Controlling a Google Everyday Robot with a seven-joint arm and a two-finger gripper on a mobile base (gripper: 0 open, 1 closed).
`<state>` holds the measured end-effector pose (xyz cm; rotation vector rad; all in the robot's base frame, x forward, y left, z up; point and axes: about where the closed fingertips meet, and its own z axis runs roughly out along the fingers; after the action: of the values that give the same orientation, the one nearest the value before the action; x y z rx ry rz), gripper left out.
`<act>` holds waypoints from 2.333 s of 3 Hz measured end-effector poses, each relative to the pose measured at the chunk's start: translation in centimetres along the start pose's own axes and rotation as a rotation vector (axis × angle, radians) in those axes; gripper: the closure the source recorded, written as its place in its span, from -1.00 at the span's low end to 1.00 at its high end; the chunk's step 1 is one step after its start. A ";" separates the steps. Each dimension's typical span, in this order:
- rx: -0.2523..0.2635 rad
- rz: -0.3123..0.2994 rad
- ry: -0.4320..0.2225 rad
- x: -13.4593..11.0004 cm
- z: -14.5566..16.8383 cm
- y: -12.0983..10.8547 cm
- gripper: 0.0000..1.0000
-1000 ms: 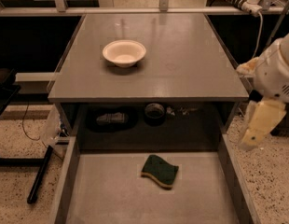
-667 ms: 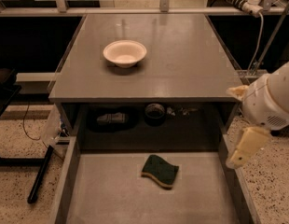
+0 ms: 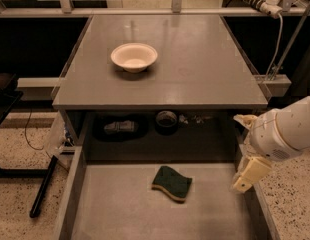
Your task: Pick sponge from top drawer and place on counter
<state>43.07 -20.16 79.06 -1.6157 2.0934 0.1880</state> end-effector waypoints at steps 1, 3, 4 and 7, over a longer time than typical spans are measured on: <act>-0.010 0.018 -0.010 -0.2 1.7 1.1 -1.00; -0.082 0.074 -0.108 -3.1 10.8 5.9 -1.00; -0.065 0.078 -0.126 -4.1 14.4 6.9 -1.00; 0.027 0.117 -0.128 -1.9 22.3 6.0 -1.00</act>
Offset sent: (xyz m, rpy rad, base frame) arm -0.0240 0.0931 -0.1182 0.1746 0.1244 -0.0361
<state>44.28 -8.01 59.39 -1.4281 2.0833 0.2931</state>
